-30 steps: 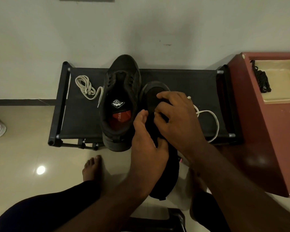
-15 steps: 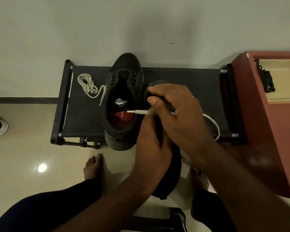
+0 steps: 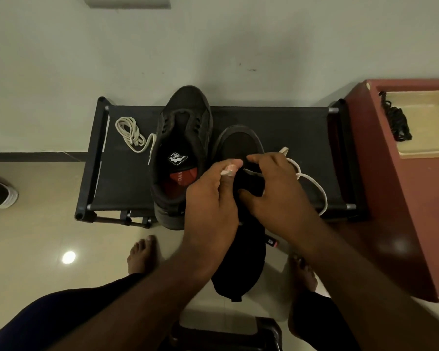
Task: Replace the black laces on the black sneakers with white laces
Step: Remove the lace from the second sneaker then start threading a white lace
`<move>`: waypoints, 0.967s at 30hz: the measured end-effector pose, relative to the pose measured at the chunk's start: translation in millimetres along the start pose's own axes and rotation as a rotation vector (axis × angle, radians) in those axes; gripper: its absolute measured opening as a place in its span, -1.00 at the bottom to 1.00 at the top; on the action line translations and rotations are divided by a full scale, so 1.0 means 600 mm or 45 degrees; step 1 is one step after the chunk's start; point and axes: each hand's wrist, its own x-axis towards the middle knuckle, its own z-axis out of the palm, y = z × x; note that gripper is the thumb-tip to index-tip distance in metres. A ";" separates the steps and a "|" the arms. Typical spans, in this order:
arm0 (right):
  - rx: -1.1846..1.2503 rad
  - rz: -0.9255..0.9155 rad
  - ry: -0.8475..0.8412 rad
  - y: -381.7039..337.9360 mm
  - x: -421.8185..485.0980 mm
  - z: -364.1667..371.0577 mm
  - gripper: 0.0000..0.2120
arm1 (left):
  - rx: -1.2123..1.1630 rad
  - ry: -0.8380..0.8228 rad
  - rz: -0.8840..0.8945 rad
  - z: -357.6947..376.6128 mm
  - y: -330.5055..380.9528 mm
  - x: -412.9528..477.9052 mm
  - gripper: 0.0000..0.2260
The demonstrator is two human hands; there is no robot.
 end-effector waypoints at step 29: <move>-0.150 0.088 0.083 -0.006 0.031 0.030 -0.47 | -1.143 -0.524 -0.246 -0.107 0.083 0.051 -0.64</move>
